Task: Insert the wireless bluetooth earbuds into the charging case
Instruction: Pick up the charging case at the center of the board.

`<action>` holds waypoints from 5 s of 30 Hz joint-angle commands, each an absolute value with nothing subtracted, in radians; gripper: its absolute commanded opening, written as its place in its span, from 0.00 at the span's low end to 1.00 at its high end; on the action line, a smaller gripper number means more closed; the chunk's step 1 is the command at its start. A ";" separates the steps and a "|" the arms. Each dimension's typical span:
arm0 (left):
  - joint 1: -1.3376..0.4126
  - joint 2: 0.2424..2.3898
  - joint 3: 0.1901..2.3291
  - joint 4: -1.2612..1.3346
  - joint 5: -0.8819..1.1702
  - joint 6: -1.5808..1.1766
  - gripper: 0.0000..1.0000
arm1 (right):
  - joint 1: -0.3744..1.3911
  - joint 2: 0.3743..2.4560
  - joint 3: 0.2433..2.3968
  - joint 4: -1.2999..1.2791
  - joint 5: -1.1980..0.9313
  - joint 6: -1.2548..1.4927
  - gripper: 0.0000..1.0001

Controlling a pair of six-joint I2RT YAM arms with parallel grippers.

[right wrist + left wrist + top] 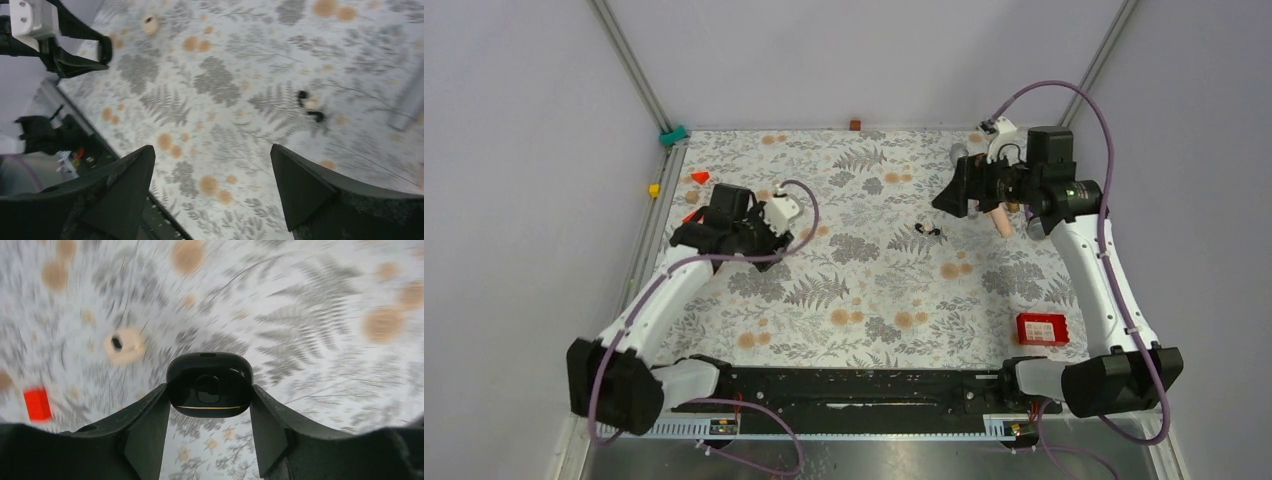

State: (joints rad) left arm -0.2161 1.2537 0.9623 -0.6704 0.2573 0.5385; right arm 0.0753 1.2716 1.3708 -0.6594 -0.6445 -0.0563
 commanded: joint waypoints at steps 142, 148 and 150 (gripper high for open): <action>-0.571 1.325 1.105 0.300 1.063 -0.630 0.74 | 0.375 1.052 0.864 0.632 -0.752 0.831 0.19; -0.572 1.328 1.115 0.298 1.072 -0.635 0.68 | 0.388 1.069 0.840 0.642 -0.752 0.824 0.19; -0.572 1.329 1.115 0.299 1.071 -0.634 0.68 | 0.399 1.074 0.838 0.643 -0.755 0.818 0.19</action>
